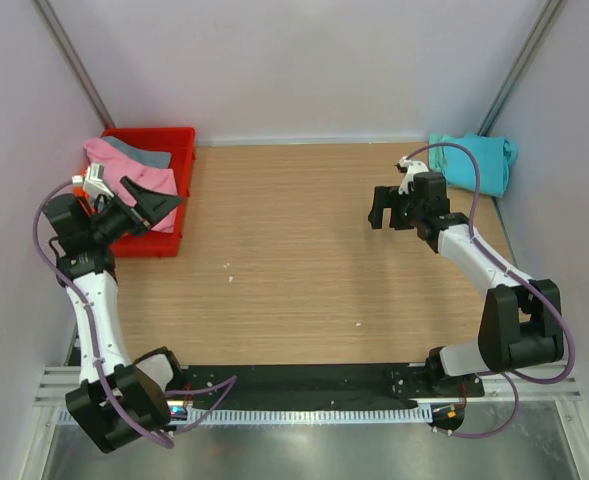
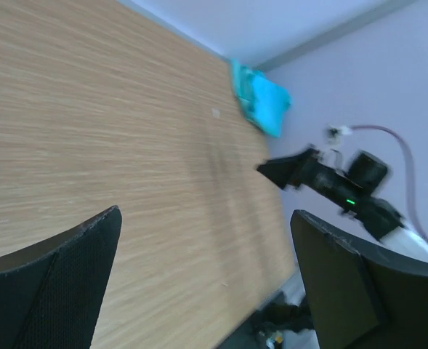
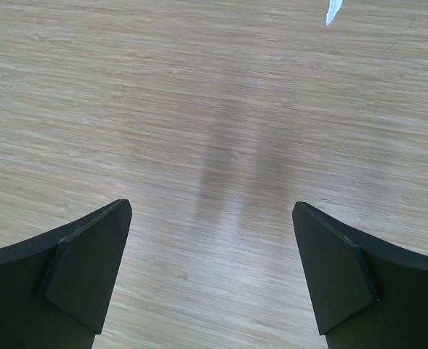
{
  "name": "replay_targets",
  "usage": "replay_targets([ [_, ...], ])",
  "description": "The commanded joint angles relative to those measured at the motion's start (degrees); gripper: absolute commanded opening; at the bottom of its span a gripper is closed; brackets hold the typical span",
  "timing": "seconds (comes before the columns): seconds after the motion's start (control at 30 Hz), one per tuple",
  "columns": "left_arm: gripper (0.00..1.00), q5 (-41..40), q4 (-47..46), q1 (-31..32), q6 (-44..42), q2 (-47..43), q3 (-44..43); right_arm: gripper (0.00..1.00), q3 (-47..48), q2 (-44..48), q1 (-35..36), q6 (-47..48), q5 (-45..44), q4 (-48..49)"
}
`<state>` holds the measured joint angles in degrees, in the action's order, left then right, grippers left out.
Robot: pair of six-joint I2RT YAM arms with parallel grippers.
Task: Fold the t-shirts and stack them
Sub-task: Grab the tshirt from the pile
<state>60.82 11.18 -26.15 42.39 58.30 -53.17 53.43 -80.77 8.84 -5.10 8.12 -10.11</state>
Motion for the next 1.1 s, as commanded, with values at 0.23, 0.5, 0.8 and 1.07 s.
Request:
replay_targets([
  [0.23, 0.82, -54.28, 29.71, 8.39, -43.51, 22.85, -27.49, 1.00, 3.79, -1.76, 0.12, 1.32, 4.18, -1.40],
  [0.5, 1.00, -56.66, 22.36, 9.28, -46.26, 30.73, -28.94, 1.00, 3.44, -2.37, -0.05, 6.77, 6.47, -2.55],
  [0.8, 0.95, -67.06, 19.32, 9.98, -47.22, 44.42, -37.88, 1.00, 4.75, -5.80, -0.32, 6.86, 6.65, -4.22],
  [1.07, 0.71, -66.18, 18.62, 10.07, -48.55, 49.45, -39.12, 1.00, 5.46, -7.56, -0.75, 7.48, 5.15, -4.92],
])
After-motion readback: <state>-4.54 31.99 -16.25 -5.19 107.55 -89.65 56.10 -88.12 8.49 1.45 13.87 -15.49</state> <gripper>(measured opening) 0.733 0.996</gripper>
